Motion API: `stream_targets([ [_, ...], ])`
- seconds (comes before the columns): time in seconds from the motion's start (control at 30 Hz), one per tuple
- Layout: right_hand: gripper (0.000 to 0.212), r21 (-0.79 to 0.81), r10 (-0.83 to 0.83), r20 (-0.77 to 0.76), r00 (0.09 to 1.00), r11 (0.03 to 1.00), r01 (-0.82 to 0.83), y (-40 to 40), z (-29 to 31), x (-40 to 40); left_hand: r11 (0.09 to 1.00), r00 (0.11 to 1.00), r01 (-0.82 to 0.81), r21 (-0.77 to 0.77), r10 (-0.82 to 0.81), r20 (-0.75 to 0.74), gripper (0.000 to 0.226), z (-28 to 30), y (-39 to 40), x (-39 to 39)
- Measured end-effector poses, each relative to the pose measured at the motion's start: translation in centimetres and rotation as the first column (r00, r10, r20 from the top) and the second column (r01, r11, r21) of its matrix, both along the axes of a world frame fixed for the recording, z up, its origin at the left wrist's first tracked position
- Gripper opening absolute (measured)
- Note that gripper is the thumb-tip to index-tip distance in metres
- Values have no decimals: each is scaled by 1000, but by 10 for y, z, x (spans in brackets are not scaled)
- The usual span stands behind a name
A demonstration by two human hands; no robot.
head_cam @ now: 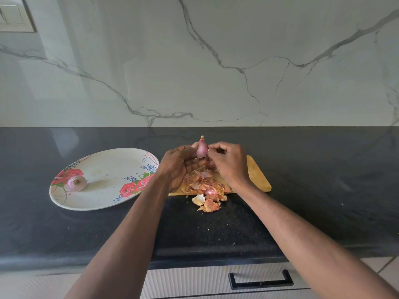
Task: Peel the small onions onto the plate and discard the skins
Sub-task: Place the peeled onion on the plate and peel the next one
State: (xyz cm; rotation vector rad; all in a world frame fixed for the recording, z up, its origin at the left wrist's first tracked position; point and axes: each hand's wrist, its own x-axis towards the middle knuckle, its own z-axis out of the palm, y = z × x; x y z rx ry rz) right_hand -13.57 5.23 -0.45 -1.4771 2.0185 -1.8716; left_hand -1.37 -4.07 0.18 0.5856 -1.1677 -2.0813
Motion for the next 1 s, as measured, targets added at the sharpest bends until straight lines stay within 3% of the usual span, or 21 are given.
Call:
stream_targets([
  [0.17,20,45,84,96,992,995,-88,-4,1,-4,999,999,-28,-34,27,-26,17,2,1,1],
  [0.43,45,127,99,-31,995,987,-94,-10,-5,-9,981,998,3,-196,8,56,25,-5,-2,-3],
  [0.57,42,128,84,-48,995,989,-78,-11,-6,-11,953,995,-18,-302,46,85,22,-6,-1,-5],
  [0.7,44,102,87,-60,994,992,-80,-10,-5,-10,850,987,-102,-516,151,54,20,-6,4,-1],
  [0.87,41,88,140,-27,990,987,-138,-8,-5,-9,771,975,-157,-617,221,28,22,-6,7,2],
  [1.0,37,82,151,-55,987,986,-146,-8,-7,-7,652,941,-176,-738,332,69,20,-9,7,2],
])
